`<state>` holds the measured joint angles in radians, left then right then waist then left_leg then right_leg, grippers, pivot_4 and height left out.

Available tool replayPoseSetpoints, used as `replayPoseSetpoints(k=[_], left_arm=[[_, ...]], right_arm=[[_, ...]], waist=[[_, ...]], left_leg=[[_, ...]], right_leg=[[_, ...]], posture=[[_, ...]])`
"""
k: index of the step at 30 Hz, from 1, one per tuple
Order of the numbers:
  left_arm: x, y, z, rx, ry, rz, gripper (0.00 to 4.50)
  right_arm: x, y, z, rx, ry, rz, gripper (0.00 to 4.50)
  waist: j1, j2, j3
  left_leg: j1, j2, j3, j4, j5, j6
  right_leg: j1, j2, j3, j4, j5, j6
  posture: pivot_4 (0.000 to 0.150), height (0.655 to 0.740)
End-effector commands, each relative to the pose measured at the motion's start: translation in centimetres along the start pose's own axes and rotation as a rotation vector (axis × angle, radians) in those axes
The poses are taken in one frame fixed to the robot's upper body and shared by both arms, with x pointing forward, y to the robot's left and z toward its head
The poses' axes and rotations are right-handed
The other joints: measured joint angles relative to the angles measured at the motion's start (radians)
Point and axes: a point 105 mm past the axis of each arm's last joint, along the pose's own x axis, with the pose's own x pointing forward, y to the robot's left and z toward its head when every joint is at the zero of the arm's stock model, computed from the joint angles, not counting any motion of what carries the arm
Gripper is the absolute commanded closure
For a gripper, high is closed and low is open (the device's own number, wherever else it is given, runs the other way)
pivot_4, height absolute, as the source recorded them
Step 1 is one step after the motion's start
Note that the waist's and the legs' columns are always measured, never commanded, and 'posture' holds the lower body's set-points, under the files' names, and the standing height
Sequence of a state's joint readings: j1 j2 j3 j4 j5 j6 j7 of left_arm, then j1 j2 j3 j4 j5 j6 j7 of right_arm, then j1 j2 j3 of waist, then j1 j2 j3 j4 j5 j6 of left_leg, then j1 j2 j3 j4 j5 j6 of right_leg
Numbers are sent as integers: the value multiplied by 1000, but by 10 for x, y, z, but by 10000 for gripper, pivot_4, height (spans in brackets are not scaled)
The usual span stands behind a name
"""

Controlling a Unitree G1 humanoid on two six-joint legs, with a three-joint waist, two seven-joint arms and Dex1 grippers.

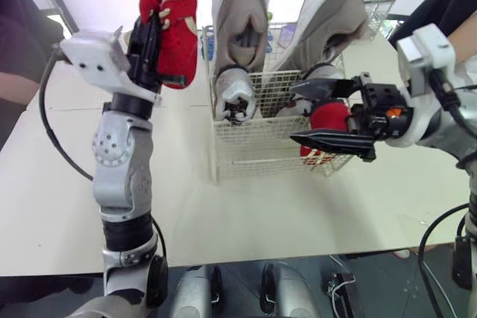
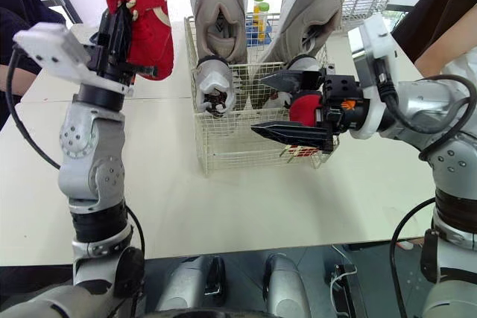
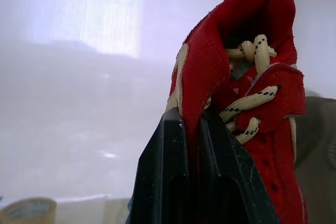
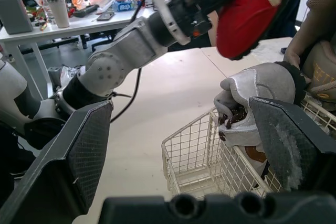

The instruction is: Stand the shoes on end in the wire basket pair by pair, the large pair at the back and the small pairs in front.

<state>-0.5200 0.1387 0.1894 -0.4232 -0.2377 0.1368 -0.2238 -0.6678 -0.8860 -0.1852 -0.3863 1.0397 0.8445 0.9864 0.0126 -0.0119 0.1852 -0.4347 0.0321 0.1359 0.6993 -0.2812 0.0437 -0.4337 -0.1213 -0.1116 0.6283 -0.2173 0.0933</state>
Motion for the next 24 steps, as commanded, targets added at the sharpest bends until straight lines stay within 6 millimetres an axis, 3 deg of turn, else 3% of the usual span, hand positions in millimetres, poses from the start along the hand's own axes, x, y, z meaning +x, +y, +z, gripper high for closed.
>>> replayPoseSetpoints(k=[1,7,14,24], left_arm=[[-5,-26,35,82,-158,-142,43967],[-14,-44,42,41,-202,-208,43967],[-22,-45,34,14,-196,-193,43967],[-38,-66,22,-88,-179,-191,43967]], right_arm=[[-6,-4,10,-43,18,-8,0],[-5,-17,10,-34,48,-7,0],[10,-28,16,-47,63,38,0],[6,-26,19,-44,121,55,0]], waist=[[2,0,0],[-1,0,0],[-2,1,0],[-1,1,0]], left_leg=[[0,0,0,0,0,0],[0,0,0,1,-3,5],[0,0,0,1,-2,4],[0,0,0,1,-4,7]], right_leg=[[0,0,0,0,0,0],[1,0,0,0,0,0],[0,0,0,0,0,0],[1,-1,0,-2,0,0]], posture=[[1500,7400],[1500,7400],[1500,7400],[1500,7400]])
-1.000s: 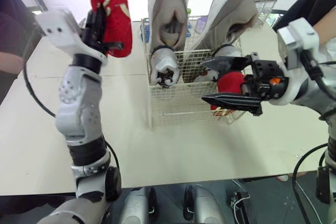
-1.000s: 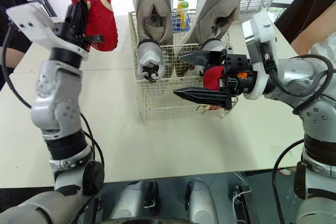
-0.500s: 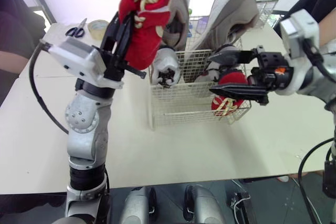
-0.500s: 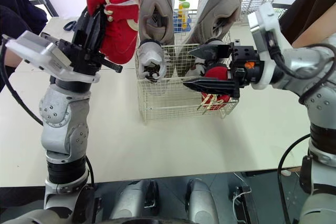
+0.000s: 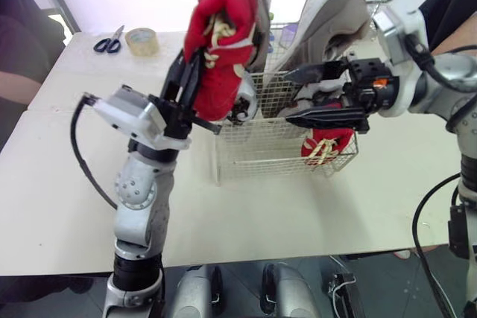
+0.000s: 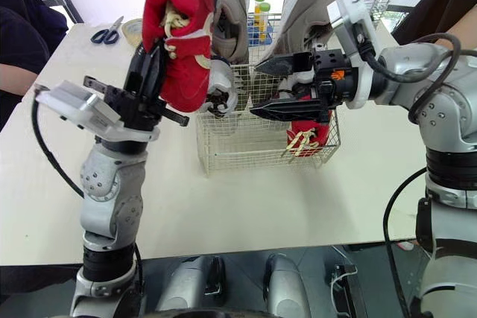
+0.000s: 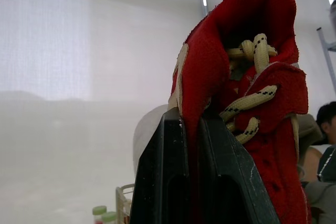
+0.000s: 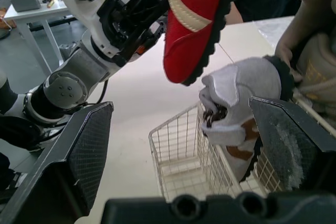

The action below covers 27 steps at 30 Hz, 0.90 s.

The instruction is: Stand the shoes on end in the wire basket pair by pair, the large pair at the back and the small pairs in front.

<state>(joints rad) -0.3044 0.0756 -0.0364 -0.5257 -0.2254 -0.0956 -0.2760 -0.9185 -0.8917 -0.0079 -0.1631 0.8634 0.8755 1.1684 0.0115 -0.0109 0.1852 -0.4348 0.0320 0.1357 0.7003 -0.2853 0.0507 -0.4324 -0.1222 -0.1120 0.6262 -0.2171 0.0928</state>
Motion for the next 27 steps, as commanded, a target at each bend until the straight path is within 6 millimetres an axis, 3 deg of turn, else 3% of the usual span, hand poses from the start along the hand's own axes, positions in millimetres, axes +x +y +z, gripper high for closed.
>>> replayPoseSetpoints(k=[1,27], left_arm=[[-1,-8,10,-2,-60,-32,43967],[-41,-55,-56,-50,5,-68,43967]], right_arm=[[-5,1,12,-51,5,-18,0],[-26,3,23,-64,62,-89,0]], waist=[[0,0,0],[1,1,0]], left_leg=[[0,0,0,0,0,0],[0,0,0,0,-1,2]], right_leg=[[0,0,0,0,0,0],[-1,-3,-1,0,-1,-3]], posture=[[1500,7400],[1500,7400]])
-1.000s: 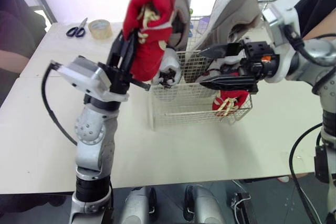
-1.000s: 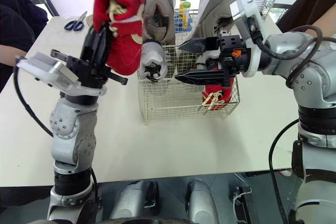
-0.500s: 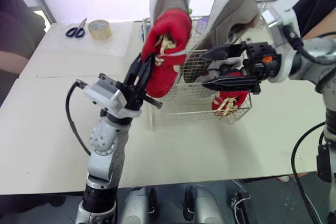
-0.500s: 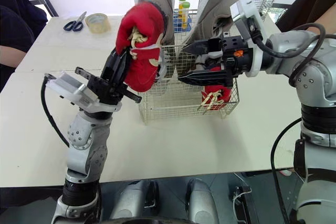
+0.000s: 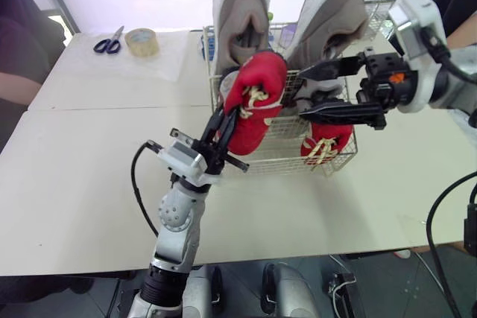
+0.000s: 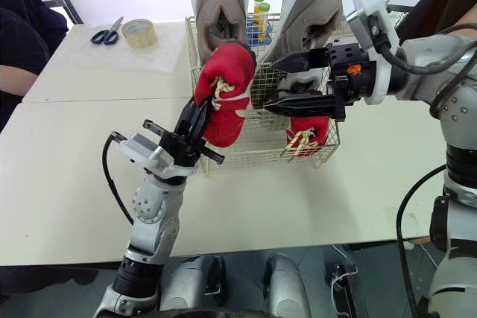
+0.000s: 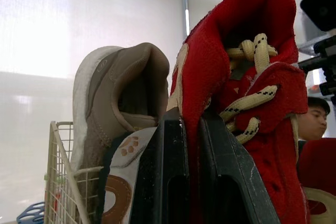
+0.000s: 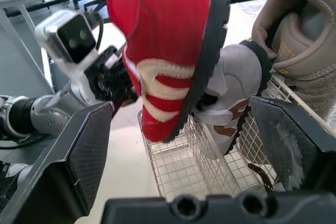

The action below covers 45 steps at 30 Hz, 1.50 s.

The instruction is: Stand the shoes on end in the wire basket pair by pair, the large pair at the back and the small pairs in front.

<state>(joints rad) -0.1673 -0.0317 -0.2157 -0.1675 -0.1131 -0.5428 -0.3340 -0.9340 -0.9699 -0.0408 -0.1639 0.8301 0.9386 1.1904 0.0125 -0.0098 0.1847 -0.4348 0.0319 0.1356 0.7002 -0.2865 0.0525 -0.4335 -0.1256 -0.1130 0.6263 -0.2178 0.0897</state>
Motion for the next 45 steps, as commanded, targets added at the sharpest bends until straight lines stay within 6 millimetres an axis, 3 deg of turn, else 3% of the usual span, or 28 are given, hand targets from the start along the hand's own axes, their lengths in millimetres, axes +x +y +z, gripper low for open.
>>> replayPoseSetpoints(k=[1,11,26,29,36,45], left_arm=[[-6,-7,-4,18,-8,-13,43967],[-29,-11,-31,101,43,-8,43967],[-69,-6,-57,129,196,30,43967],[-74,-2,-58,137,216,45,34799],[-85,3,-51,165,243,59,346],[-110,16,-21,227,311,75,346]], right_arm=[[-10,5,19,-65,-10,-18,0],[-12,7,23,-63,12,-6,0],[-4,5,25,-82,-6,18,0],[-3,4,25,-87,-13,20,0],[3,2,23,-88,-33,32,0],[8,0,18,-81,-62,55,0]], waist=[[0,0,0],[0,4,-2],[-2,24,-15],[-2,27,-16],[-21,33,-20],[-31,33,-19]], left_leg=[[0,0,0,0,0,0],[0,0,0,0,0,1],[0,-1,0,0,-1,1],[0,0,0,-1,-1,1],[0,0,0,-3,-1,1],[0,1,1,-5,-1,1]], right_leg=[[0,0,0,0,0,0],[0,-3,0,0,0,-1],[0,-3,-1,0,-1,-1],[-1,-3,-1,0,-1,-1],[-1,-2,-1,-1,-1,-1],[-4,-1,-1,-1,-1,-1]], posture=[[1500,7400],[1500,7400],[1500,7400],[1500,7400],[1500,7400],[1500,7400]])
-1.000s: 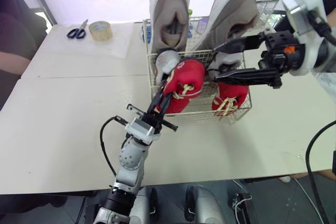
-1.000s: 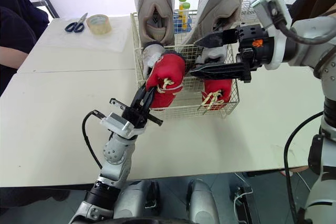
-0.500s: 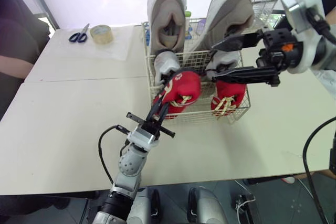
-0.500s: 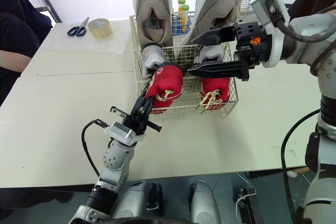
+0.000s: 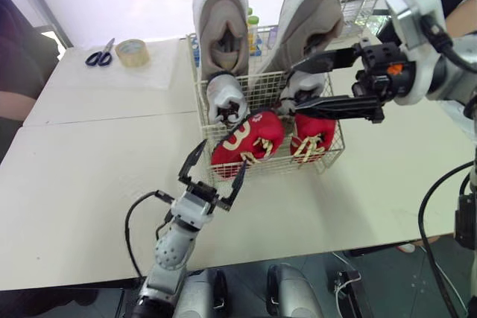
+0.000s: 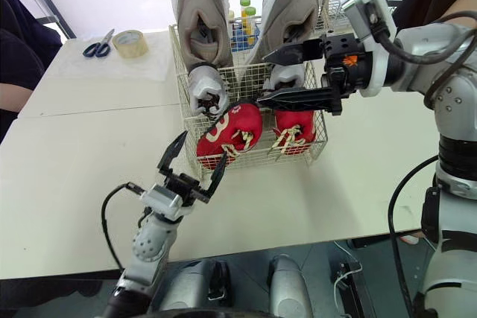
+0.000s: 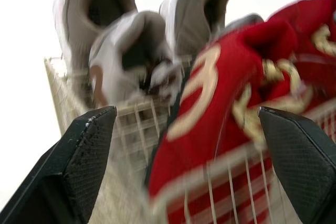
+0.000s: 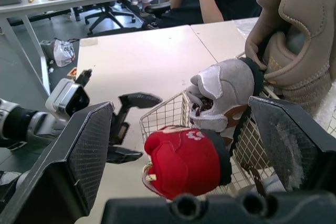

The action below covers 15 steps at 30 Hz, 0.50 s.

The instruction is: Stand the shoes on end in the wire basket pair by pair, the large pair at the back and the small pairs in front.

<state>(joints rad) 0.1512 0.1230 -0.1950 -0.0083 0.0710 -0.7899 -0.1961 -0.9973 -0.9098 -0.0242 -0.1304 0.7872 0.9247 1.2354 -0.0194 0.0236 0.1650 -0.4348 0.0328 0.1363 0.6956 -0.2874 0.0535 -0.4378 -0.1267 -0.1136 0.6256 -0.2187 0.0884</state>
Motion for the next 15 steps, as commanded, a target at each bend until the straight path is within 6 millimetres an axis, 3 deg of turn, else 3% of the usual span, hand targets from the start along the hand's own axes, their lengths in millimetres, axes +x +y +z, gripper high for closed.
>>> replayPoseSetpoints(k=[1,5,10,15], left_arm=[[-9,18,13,36,11,45,346],[-14,43,31,91,28,94,346],[-3,76,70,38,43,93,346],[11,104,98,-59,194,-104,346]], right_arm=[[0,0,7,-44,-33,8,0],[2,-3,4,-41,-55,19,0],[-7,-8,-3,-32,-53,0,0],[-34,-13,-8,-30,-9,-103,0]], waist=[[4,-1,1],[9,-3,2],[6,-4,2],[9,-5,4]], left_leg=[[0,0,0,0,0,0],[-1,-1,0,2,-1,0],[-7,-1,0,3,-1,2],[-8,-1,0,3,1,-2]], right_leg=[[-1,-1,0,0,0,0],[-4,-2,0,-2,-1,-1],[-4,-2,0,-7,1,-2],[-3,-2,-1,-5,1,-2]], posture=[[1500,7400],[1500,7400],[1500,7400],[1500,7400]])
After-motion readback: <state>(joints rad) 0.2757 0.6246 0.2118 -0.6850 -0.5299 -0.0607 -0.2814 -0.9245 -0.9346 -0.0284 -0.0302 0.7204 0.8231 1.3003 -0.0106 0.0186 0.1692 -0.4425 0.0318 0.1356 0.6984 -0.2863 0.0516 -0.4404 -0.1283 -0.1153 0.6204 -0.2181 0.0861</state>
